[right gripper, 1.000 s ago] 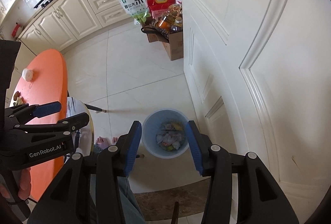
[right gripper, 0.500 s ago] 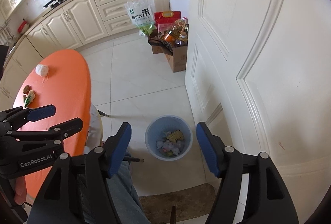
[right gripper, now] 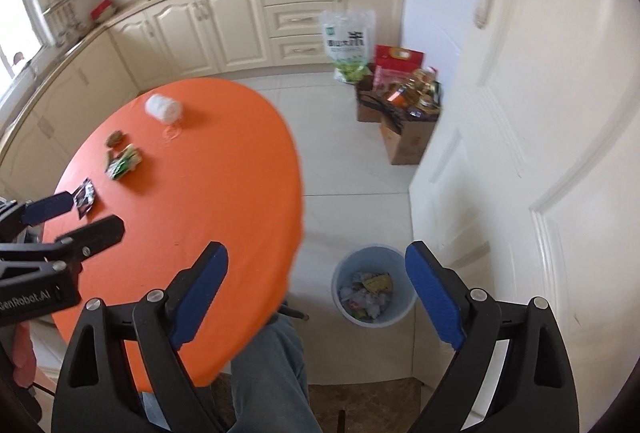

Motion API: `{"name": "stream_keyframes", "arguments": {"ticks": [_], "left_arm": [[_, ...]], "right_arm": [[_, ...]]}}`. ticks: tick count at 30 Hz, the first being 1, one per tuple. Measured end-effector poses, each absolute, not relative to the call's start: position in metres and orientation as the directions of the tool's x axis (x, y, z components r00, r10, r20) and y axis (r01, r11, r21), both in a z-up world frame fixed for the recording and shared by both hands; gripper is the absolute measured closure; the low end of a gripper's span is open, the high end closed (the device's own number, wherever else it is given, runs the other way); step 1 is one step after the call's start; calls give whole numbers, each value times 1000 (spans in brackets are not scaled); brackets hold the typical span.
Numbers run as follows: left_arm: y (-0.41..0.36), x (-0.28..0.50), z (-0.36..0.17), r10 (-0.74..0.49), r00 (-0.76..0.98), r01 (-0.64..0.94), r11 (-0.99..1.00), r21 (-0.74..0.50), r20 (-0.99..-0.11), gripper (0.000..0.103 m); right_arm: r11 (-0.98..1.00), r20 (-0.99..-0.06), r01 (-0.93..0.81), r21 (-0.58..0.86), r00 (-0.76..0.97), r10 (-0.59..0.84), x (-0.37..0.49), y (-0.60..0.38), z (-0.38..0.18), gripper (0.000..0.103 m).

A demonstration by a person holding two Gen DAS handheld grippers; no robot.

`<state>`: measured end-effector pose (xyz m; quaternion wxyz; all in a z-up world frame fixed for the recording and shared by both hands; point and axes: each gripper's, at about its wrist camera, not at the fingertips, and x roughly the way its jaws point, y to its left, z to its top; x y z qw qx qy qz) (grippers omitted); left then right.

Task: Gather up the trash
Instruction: 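Move both open grippers back toward the orange table, then grasp the white rice-print bag with the right gripper and lift it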

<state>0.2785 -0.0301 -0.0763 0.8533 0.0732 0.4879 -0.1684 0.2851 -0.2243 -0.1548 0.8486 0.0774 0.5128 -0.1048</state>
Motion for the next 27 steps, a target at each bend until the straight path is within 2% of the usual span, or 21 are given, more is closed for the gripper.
{"name": "stream_keyframes", "arguments": {"ticks": [3,7,13,27], "left_arm": [[20,286,-74,-193,486,280,958,-58,-852,12],[69,303,-73,-119,495,156,987,-47,-861,12],[133,328,-77,-85,487,27,996,-82,-869,12],[221,432,-128,-102,410,-137,976,-172,-906,12]], "right_arm": [[981,-889,193,32,453,-60,310,-193,-159,9],[990,-897,126,61,442,-1,344,-157,-169,8],[995,-919,22,101,385,85,404,-99,-196,8],[983,-955,-58,176,234,185,514,-20,-269,8]]}}
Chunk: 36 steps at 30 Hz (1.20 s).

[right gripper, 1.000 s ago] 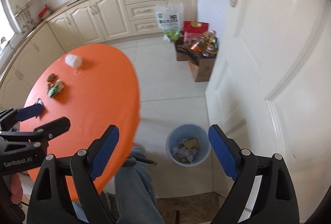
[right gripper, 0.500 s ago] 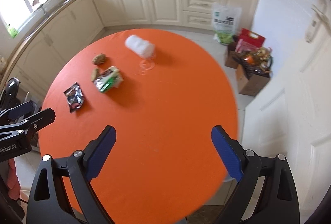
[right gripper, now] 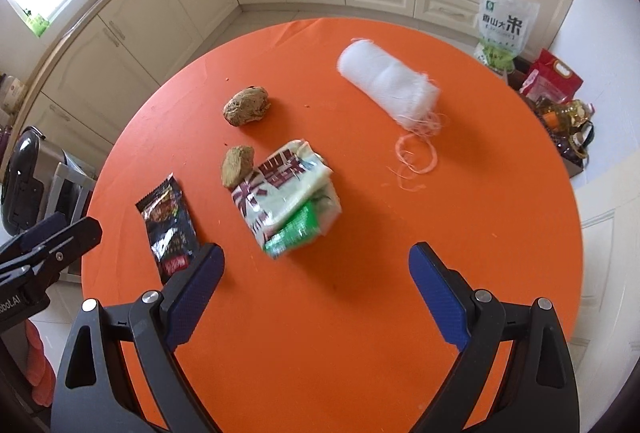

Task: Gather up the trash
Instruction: 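Grasp the white rice-print bag with the right gripper and lift it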

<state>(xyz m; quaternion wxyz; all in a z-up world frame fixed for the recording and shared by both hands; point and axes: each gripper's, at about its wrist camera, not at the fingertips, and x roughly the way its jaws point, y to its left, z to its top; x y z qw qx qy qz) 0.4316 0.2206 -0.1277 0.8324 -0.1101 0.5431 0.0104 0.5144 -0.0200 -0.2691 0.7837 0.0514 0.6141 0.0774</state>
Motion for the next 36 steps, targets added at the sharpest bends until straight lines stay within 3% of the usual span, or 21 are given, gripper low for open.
{"name": "stream_keyframes", "arguments": {"ticks": [7,9,13,16,17,18,29,36], "left_arm": [[239,460,-149,-113,390,-151,971,-184,-914,12],[242,467,-155,-113,381,-156,970,-184,-918,12],[241,476,-164,-112,371,-159,970,-182,-922,12],[236,479,-169,-111,364,-163,970,-181,-925,12],[235,480,-169,-115,361,-162,969,-184,-925,12],[232,481,-169,-119,362,-161,969,-187,-925,12],[186,479,-155,-135,378,-46,985,-164,-916,12],[182,470,-158,-151,366,-35,984,-176,-918,12]], "right_arm": [[985,-965,-77,157,198,169,541,0,-291,11],[987,-974,-104,124,178,141,544,8,-299,30],[982,-971,-160,100,200,131,541,17,-299,36],[980,-961,-166,114,232,151,536,13,-290,57],[979,-955,-158,125,248,162,535,8,-284,69],[977,-951,-151,152,247,186,534,3,-280,73],[961,-947,-214,176,228,225,492,-24,-270,84],[964,-953,-202,175,213,218,483,-36,-278,75]]}}
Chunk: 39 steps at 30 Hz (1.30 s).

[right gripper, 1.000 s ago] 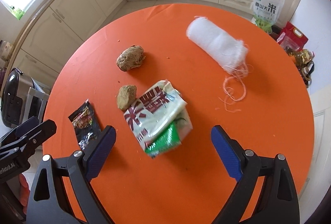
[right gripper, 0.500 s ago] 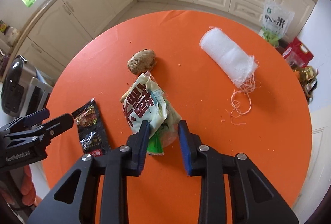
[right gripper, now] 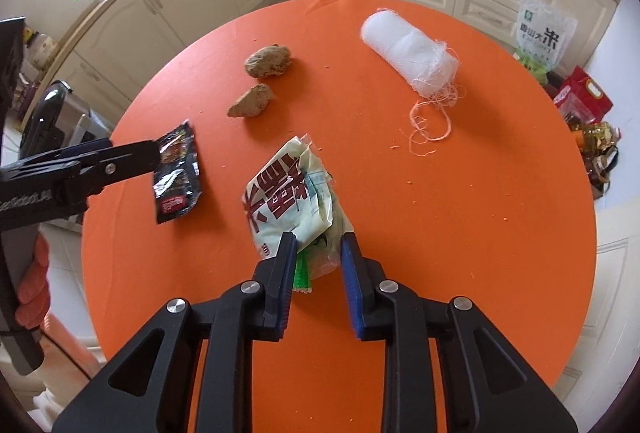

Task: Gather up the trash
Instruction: 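Grasp the white rice-print bag with the right gripper and lift it, then grasp the ginger pieces with the left gripper while the right gripper holds the rice bag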

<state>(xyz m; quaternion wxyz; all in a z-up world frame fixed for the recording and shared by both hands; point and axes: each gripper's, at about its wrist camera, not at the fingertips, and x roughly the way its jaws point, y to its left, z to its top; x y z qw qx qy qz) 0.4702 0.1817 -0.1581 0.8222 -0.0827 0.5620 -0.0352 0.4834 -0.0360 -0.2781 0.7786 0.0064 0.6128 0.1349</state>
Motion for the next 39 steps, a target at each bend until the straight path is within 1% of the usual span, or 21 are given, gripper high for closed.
{"name": "stream_keyframes", "arguments": {"ticks": [1,3,4,6,7,9,11,12,13,15,18,29,34,39], "left_arm": [[182,471,-157,-153,362,-36,983,-178,-919,12],[185,472,-159,-163,356,-40,981,-189,-920,12],[186,471,-159,-165,355,-43,980,-192,-920,12],[189,469,-160,-162,356,-51,980,-193,-920,12],[191,468,-160,-159,358,-54,980,-191,-920,12],[193,467,-160,-155,361,-59,980,-189,-920,12],[197,465,-160,-152,362,-67,980,-189,-920,12],[198,465,-160,-151,362,-72,979,-189,-920,12],[199,465,-161,-151,360,-76,979,-190,-921,12],[200,465,-162,-154,354,-77,978,-193,-922,12],[201,467,-165,-149,347,-82,979,-188,-926,12],[184,464,-165,-158,337,-59,980,-189,-928,12],[178,471,-159,-156,347,-93,976,-199,-925,12],[164,494,-161,-152,332,-76,979,-187,-931,12]], "right_arm": [[964,-956,-208,165,208,209,486,-34,-281,73],[961,-957,-221,167,197,211,491,-29,-288,52],[960,-958,-222,171,191,215,492,-27,-291,48],[957,-958,-224,186,175,228,496,-23,-296,36],[957,-960,-225,184,169,224,497,-21,-299,34],[957,-961,-238,166,179,211,497,-15,-301,25],[956,-962,-270,119,205,178,494,-6,-303,24],[956,-963,-282,81,224,147,491,-2,-304,28],[954,-962,-297,41,247,118,488,2,-304,29],[952,-958,-304,31,262,115,484,2,-305,30],[952,-959,-297,70,245,147,480,-7,-302,33],[974,-950,-160,162,243,198,484,-66,-290,33],[974,-936,-126,185,278,214,483,-82,-276,33],[977,-922,-92,194,324,213,478,-99,-262,33]]}}
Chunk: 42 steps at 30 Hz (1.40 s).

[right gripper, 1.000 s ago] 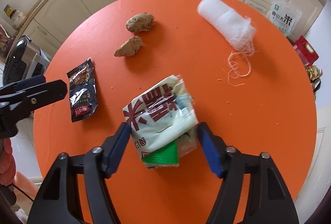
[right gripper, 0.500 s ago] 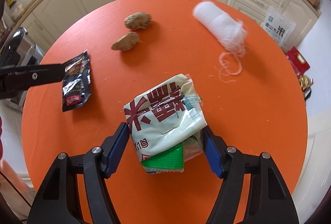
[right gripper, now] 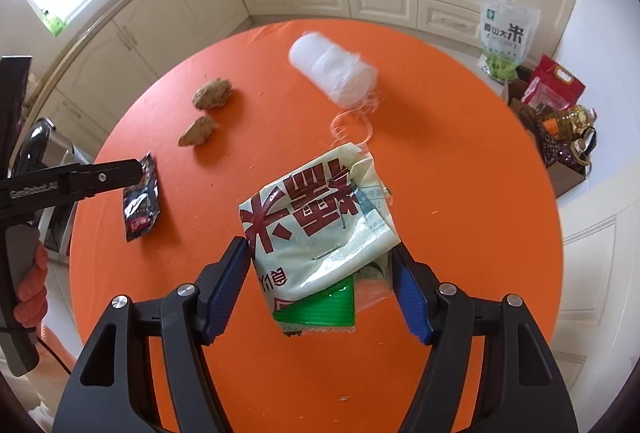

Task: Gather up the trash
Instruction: 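Grasp the ginger pieces with the left gripper while the right gripper holds the rice bag, then carry the ginger and rice-print bag toward the blue bin with both grippers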

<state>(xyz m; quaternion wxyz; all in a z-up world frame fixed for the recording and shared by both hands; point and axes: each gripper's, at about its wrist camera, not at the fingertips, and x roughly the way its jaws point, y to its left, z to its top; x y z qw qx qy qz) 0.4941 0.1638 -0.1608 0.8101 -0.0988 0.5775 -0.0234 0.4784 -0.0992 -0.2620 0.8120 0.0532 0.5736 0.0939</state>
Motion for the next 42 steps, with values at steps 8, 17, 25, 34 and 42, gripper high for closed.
{"name": "stream_keyframes", "arguments": {"ticks": [8,17,25,34,42], "left_arm": [[145,549,-168,-165,323,-92,975,-204,-932,12],[133,593,-195,-98,305,-153,977,-151,-947,51],[107,590,-193,-50,332,-62,995,-75,-942,75],[97,552,-164,-84,400,-38,993,-108,-913,75],[76,482,-127,-105,463,41,994,-97,-880,75]], "right_arm": [[975,-909,-37,221,354,219,494,-131,-263,33],[969,-909,0,249,345,233,514,-153,-285,33],[971,-914,1,238,340,223,528,-158,-293,33],[974,-909,19,226,363,204,516,-164,-272,33],[974,-901,46,222,391,187,485,-174,-240,33]]}}
